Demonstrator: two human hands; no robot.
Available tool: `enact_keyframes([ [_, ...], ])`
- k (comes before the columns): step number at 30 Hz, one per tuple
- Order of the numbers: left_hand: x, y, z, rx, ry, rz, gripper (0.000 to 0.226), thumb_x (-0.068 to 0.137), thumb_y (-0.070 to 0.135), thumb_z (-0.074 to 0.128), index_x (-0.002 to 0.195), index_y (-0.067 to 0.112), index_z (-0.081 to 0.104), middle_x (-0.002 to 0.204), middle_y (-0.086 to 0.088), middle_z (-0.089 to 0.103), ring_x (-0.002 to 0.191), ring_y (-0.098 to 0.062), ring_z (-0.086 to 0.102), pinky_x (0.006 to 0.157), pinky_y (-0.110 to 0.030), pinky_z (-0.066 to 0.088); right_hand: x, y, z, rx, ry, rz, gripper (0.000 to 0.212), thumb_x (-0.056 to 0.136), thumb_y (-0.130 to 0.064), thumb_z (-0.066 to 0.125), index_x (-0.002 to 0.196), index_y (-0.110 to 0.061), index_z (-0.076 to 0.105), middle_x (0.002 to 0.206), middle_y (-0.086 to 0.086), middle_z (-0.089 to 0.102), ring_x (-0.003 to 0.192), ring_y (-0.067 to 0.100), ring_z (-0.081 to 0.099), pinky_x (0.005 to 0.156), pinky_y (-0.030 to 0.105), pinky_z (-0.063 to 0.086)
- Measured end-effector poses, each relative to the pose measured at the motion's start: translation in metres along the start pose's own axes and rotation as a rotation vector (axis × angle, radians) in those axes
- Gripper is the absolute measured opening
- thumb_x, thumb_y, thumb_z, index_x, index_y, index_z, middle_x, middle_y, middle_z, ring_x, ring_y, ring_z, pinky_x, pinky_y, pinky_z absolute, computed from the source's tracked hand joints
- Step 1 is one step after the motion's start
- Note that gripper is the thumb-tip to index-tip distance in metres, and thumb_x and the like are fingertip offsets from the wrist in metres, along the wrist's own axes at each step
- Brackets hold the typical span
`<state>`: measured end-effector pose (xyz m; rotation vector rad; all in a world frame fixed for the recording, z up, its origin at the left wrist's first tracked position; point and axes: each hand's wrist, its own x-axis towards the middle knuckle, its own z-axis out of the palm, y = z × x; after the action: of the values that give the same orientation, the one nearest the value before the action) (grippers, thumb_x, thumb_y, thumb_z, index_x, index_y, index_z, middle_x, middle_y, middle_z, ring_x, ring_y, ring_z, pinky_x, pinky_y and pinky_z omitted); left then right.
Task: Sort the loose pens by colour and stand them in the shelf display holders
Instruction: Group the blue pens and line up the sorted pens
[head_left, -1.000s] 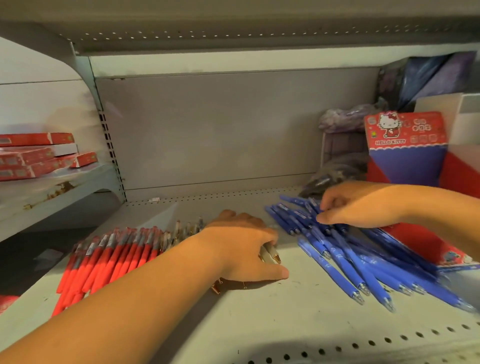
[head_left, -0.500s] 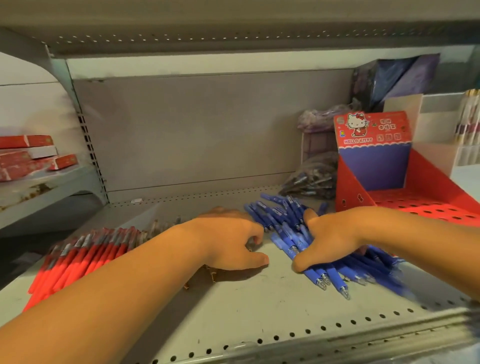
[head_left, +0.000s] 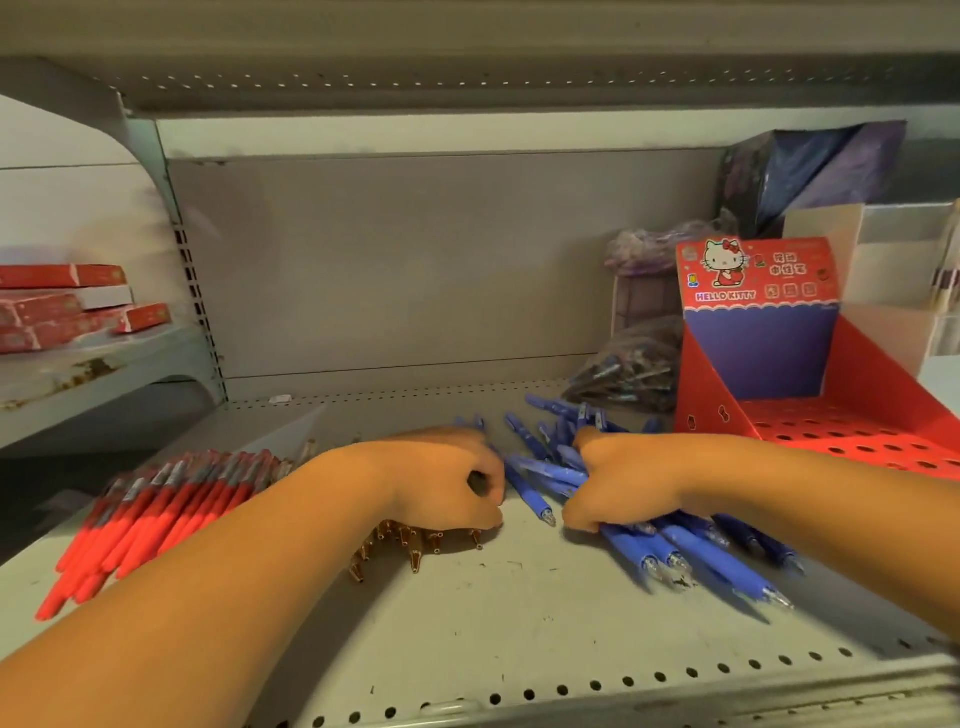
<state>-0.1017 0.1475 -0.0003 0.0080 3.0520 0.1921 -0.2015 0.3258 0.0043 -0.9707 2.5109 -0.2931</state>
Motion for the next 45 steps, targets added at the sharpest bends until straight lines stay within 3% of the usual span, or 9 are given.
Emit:
enact_keyframes([
  [9,-0.005,-0.006,-0.006,-0.077,-0.022,-0.028,0.026,0.087,0.053,0.065,0.099,0.03,0.07,0.098,0.011,0.065,0.084,-0.006,0.061,0.074,-0.025,0.051,0.036,-0.038,-0.001,0.152,0.056,-0.064,0.007,0.08,-0.014,0.06,0.08,-0.012,0.053,0.048,0.002,0.055,0.043,0.017,0.053,0.044,0.019,0.043],
  [14,-0.008,-0.006,-0.005,-0.055,-0.017,-0.07,0.056,0.075,0.072,0.066,0.112,0.03,0.064,0.108,0.008,0.063,0.095,-0.012,0.06,0.086,-0.033,0.053,0.051,-0.048,0.002,0.359,0.031,-0.079,0.016,0.086,-0.012,0.063,0.1,-0.005,0.058,0.098,0.018,0.071,0.086,0.026,0.071,0.084,0.039,0.06],
  [19,-0.005,-0.006,-0.001,-0.133,0.031,-0.063,0.069,0.07,0.071,0.072,0.117,0.032,0.041,0.107,0.01,0.06,0.092,-0.008,0.059,0.08,-0.03,0.053,0.036,-0.034,-0.006,0.672,-0.091,-0.143,0.022,0.086,-0.005,0.054,0.108,0.002,0.055,0.109,0.026,0.067,0.098,0.032,0.071,0.092,0.045,0.056],
  [23,-0.002,0.001,0.004,-0.14,0.061,0.02,0.067,0.076,0.071,0.067,0.13,0.039,0.042,0.101,0.028,0.052,0.092,0.002,0.054,0.074,-0.016,0.043,0.017,-0.014,-0.01,0.065,0.086,-0.228,0.051,0.077,-0.038,0.068,0.12,-0.016,0.053,0.117,0.013,0.063,0.1,0.017,0.063,0.093,0.038,0.053],
  [29,0.001,0.002,0.003,-0.029,0.035,0.002,0.067,0.073,0.076,0.064,0.125,0.038,0.048,0.116,0.009,0.05,0.102,-0.011,0.052,0.09,-0.035,0.05,-0.009,0.013,-0.009,-0.183,-0.176,-0.439,0.109,0.059,-0.074,0.077,0.146,-0.042,0.021,0.146,-0.032,0.031,0.132,-0.011,0.033,0.108,0.007,0.028],
  [31,0.0,0.002,0.003,-0.023,0.015,0.004,0.076,0.071,0.077,0.065,0.133,0.039,0.044,0.121,0.009,0.045,0.107,-0.012,0.049,0.096,-0.034,0.048,-0.011,0.018,-0.002,-0.285,-0.112,-0.491,0.115,0.056,-0.077,0.076,0.145,-0.051,0.008,0.134,-0.042,0.016,0.126,-0.019,0.017,0.099,-0.003,0.015],
  [34,-0.002,0.005,0.002,-0.05,0.008,0.028,0.08,0.068,0.075,0.07,0.135,0.039,0.045,0.12,0.011,0.042,0.11,-0.01,0.047,0.099,-0.034,0.047,-0.007,0.022,0.009,-0.301,0.106,-0.543,0.092,0.067,-0.079,0.067,0.139,-0.032,0.035,0.136,-0.022,0.037,0.121,-0.002,0.039,0.098,0.009,0.036],
  [39,-0.007,0.012,0.007,-0.115,0.013,0.046,0.087,0.058,0.074,0.078,0.133,0.043,0.045,0.119,0.017,0.037,0.11,-0.008,0.047,0.103,-0.03,0.046,0.003,0.019,0.02,-0.242,0.287,-0.549,0.055,0.065,-0.075,0.071,0.082,-0.025,0.056,0.093,-0.005,0.045,0.081,0.009,0.046,0.07,0.025,0.044],
  [45,-0.005,0.02,0.015,-0.059,0.054,0.062,0.08,0.061,0.077,0.074,0.129,0.045,0.046,0.125,0.014,0.034,0.113,-0.012,0.045,0.104,-0.027,0.042,0.007,0.014,0.012,-0.031,0.251,-0.494,0.067,0.063,-0.057,0.084,0.107,-0.009,0.067,0.096,0.014,0.066,0.08,0.025,0.062,0.078,0.043,0.054],
])
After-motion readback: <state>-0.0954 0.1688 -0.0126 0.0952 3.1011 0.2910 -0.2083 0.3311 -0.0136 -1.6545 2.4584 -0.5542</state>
